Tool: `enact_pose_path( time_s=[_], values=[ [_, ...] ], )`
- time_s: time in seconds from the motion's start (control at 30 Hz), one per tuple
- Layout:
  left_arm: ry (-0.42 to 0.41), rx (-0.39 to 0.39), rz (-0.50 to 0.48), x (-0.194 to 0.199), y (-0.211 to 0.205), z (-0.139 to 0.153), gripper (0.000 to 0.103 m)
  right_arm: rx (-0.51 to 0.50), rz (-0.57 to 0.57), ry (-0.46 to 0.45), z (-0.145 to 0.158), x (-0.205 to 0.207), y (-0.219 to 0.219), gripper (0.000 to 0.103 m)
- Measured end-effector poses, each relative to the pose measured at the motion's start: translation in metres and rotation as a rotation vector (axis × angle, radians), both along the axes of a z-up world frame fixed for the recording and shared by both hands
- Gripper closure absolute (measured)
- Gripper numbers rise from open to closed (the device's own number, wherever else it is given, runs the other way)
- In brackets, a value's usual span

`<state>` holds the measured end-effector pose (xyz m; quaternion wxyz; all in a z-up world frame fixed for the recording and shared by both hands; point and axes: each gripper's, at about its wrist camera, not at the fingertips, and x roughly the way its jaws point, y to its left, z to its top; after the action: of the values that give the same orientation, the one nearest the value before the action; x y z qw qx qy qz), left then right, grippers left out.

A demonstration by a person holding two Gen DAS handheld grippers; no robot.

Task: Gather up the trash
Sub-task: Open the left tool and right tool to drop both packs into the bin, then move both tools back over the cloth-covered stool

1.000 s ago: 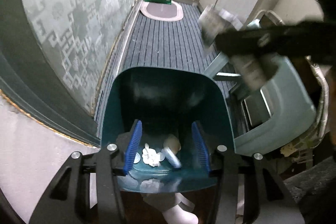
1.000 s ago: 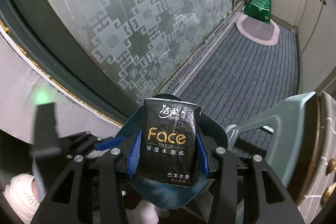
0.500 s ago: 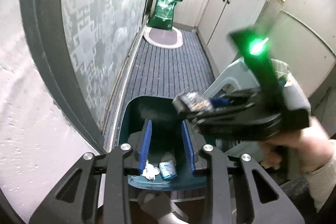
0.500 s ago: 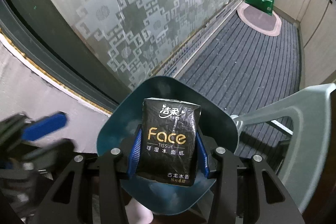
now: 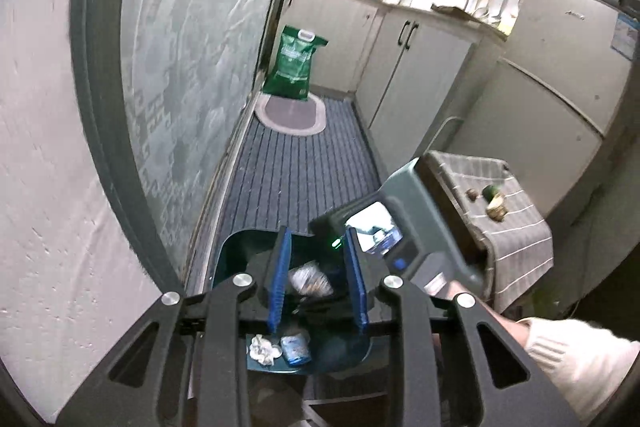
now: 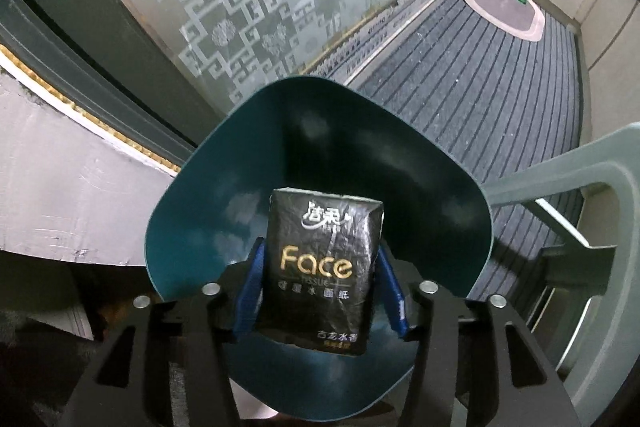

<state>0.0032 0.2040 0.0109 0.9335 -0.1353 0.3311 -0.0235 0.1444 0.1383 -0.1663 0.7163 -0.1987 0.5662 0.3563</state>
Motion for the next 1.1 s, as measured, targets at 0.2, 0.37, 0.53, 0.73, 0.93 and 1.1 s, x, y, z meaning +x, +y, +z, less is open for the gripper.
enact_pose_path(
  time_s=[0.2,0.37,0.53,0.73,0.93,1.1],
  values=[
    [-0.054,0.009,-0.008,-0.005,-0.01,0.021,0.075,-0.012,0.025,-0.01,0.0,-0.011,-0.001,0.039],
    [-0.081,0.022,-0.012,-0.008,-0.017,0.032,0.075,0.026,0.057,-0.04,0.018,-0.025,0.001,0.039],
    [-0.103,0.021,0.013,-0.01,-0.016,0.043,0.075,0.105,0.068,-0.086,0.057,-0.031,-0.005,0.039],
    [-0.149,0.011,0.021,-0.01,-0.026,0.059,0.075,0.211,0.065,-0.176,0.12,-0.031,-0.032,0.039],
    [-0.164,0.027,-0.014,0.0,-0.052,0.067,0.072,0.275,0.029,-0.261,0.164,-0.027,-0.082,0.039],
    [-0.172,0.028,-0.039,0.012,-0.073,0.069,0.067,0.292,-0.019,-0.308,0.179,-0.017,-0.122,0.039]
  ],
)
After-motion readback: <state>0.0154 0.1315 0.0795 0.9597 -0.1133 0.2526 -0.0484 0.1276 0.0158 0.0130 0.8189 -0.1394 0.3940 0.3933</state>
